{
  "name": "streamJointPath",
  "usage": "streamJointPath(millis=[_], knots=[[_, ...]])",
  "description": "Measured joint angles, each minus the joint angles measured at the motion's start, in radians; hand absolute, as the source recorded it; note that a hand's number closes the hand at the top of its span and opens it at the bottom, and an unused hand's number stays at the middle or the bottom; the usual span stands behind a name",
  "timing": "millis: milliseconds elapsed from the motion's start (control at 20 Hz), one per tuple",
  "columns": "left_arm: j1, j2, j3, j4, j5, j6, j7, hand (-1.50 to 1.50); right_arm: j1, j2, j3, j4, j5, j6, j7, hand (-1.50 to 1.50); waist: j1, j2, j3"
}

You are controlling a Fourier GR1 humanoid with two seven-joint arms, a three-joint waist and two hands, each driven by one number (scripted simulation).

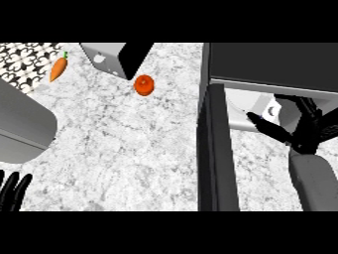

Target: Pick up the milk, place it into the microwave and close the microwave

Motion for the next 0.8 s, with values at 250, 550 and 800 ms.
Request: streamJointPath(millis=[250,550,800], knots=[[-0.016,0.005,-0.019,0.003,-0.016,-0.004,0.012,-1.5,0.024,0.003,0.002,0.006,0.043,-0.028,-0.013,-1.5,0.026,0.009,-0.004],[-0.045,0.008,-0.043,0.009,-0.033,-0.007,0.027,-1.5,-0.121,0.029,0.012,0.166,0.039,0.015,0.157,-1.5,0.065,0.038,-0.002],[-0.065,-0.005,-0.07,0.022,-0.062,0.006,0.037,-1.5,-0.315,0.003,-0.002,0.339,0.042,0.069,0.341,-1.5,0.059,0.045,-0.005]])
